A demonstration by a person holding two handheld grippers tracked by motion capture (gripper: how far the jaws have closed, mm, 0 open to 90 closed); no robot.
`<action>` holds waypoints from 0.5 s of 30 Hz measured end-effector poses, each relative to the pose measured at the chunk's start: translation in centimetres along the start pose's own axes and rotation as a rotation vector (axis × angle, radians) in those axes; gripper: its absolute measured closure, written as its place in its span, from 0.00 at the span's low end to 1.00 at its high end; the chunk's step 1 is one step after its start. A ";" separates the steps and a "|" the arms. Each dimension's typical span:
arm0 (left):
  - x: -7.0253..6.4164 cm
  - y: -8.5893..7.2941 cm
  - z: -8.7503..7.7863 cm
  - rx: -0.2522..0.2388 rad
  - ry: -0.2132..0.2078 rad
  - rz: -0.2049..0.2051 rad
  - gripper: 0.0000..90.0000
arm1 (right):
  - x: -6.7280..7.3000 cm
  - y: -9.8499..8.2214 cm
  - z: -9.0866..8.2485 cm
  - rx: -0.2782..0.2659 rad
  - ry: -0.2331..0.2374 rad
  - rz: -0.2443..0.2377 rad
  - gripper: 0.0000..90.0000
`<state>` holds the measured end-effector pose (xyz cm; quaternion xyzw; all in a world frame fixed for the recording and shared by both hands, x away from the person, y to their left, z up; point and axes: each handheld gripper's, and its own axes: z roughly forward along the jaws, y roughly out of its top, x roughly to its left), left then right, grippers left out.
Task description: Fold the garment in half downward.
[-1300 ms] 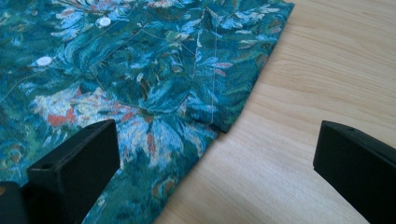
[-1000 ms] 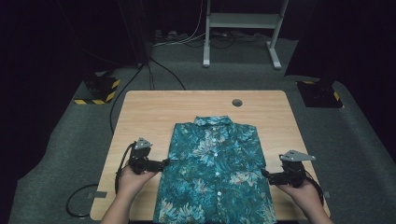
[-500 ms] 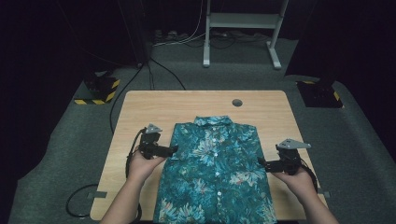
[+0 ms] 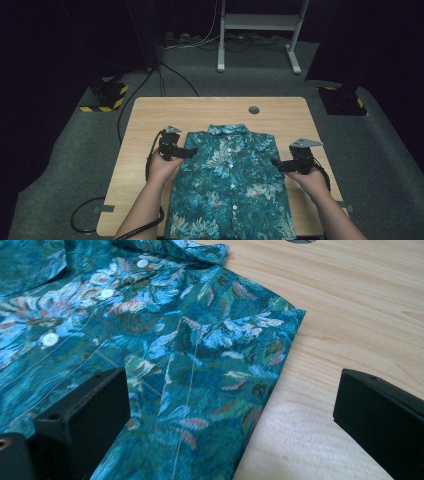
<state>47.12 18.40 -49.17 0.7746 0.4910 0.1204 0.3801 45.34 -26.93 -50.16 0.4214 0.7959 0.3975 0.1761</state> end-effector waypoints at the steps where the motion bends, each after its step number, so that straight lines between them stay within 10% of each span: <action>1: 0.2 0.0 0.2 0.001 0.001 -0.002 0.01 | -0.1 0.0 0.2 0.000 0.000 0.004 0.02; 15: 1.5 0.4 2.8 0.014 -0.005 -0.059 0.03 | -1.1 1.2 3.3 0.004 -0.005 0.020 0.02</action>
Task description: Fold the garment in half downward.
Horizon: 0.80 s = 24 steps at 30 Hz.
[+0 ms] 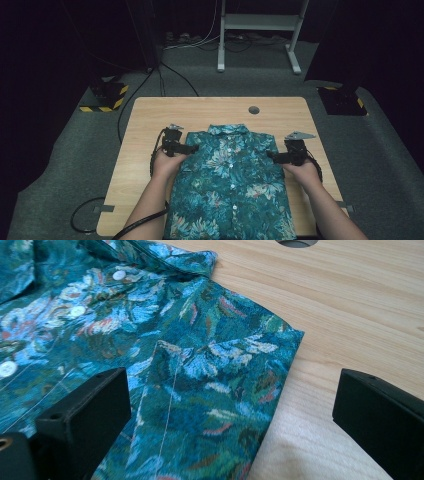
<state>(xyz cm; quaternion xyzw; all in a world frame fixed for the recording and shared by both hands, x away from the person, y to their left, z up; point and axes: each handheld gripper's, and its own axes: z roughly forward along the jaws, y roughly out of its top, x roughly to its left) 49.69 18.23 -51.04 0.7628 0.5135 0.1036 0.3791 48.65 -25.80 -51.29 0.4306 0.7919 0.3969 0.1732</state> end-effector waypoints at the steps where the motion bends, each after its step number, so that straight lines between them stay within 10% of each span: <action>1: 0.1 0.1 0.2 0.000 -0.002 -0.002 0.03 | -0.1 0.0 0.2 0.002 0.001 -0.001 0.02; 24: 1.5 1.4 3.1 0.031 0.024 -0.063 0.13 | -2.2 1.2 3.7 0.035 -0.020 0.100 0.24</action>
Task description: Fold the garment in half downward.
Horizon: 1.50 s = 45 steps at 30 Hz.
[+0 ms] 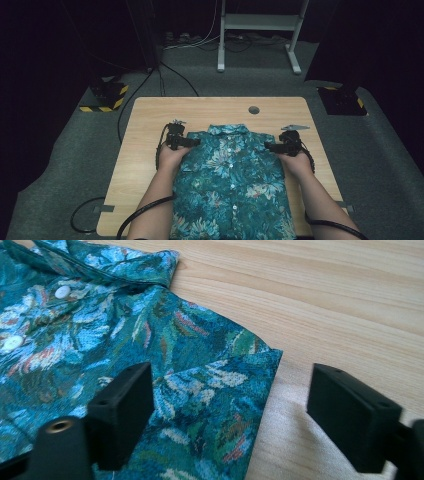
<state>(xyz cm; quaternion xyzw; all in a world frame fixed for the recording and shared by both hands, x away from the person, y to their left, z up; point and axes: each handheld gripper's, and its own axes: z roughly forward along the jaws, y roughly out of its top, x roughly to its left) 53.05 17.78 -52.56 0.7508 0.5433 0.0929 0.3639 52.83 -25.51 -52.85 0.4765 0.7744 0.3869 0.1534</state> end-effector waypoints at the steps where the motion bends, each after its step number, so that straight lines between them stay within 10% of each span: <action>1: 0.0 0.0 0.0 -0.001 0.003 -0.006 0.15 | -0.1 0.0 0.1 -0.001 0.000 0.005 0.26; 15: -1.1 0.5 0.6 0.025 0.057 0.043 0.40 | -0.4 0.4 1.3 0.001 0.029 0.050 0.63; 29: -1.8 0.2 0.5 0.036 0.105 0.018 0.96 | 1.2 1.4 1.6 0.096 -0.022 0.003 0.96; 45: -2.9 2.2 -1.4 -0.110 0.107 0.007 0.98 | 1.9 3.0 0.2 -0.010 -0.097 -0.014 0.97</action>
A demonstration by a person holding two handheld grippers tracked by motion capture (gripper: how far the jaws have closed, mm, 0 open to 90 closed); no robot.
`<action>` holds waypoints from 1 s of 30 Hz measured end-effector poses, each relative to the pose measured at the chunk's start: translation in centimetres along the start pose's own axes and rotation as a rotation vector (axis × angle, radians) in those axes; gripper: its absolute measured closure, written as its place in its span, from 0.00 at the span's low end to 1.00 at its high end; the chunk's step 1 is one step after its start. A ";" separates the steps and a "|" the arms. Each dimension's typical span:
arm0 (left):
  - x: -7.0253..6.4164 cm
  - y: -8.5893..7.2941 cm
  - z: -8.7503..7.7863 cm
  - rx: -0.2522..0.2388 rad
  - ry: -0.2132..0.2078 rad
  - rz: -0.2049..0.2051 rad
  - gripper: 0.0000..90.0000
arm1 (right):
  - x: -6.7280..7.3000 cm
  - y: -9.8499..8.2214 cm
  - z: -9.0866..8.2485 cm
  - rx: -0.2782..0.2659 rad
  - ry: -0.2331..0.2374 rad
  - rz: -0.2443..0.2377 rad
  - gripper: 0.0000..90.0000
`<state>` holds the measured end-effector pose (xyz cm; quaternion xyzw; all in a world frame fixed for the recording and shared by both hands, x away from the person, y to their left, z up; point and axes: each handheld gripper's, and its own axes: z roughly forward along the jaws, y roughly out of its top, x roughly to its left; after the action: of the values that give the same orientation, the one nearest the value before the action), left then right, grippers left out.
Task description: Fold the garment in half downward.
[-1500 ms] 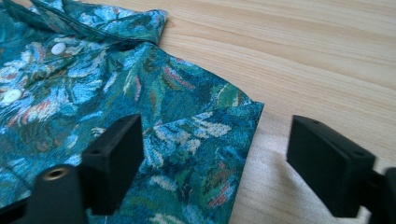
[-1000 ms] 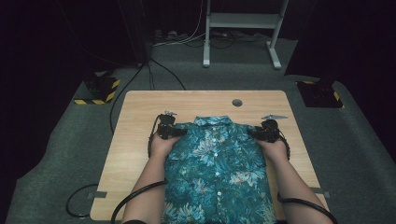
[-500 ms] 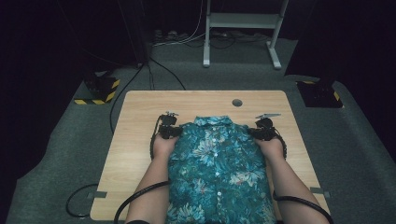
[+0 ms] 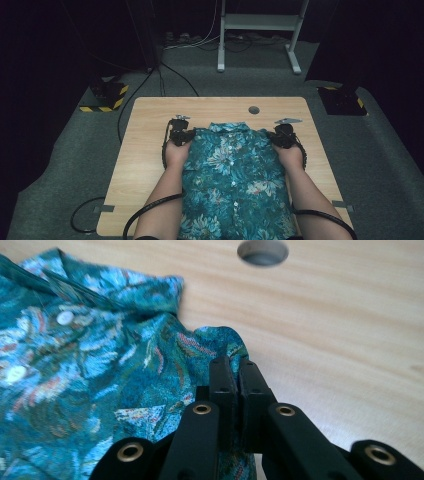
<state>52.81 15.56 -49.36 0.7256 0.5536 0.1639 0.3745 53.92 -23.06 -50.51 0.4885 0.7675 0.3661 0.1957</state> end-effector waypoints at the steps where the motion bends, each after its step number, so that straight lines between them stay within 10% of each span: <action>1: -0.1 0.3 -0.2 -0.011 0.001 0.001 0.98 | 0.0 0.2 -0.1 -0.011 0.000 0.002 0.97; 14: -1.1 4.6 -4.1 -0.201 0.006 0.013 0.98 | 0.3 4.5 -3.5 -0.172 -0.032 -0.008 0.97; 30: -1.7 2.8 -4.9 -0.251 -0.027 -0.011 0.98 | 1.3 3.7 -4.5 -0.214 -0.033 -0.009 0.97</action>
<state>50.96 15.48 -43.73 0.6722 0.5273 0.2201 0.4708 52.61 -22.62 -44.75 0.4672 0.7229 0.4370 0.2610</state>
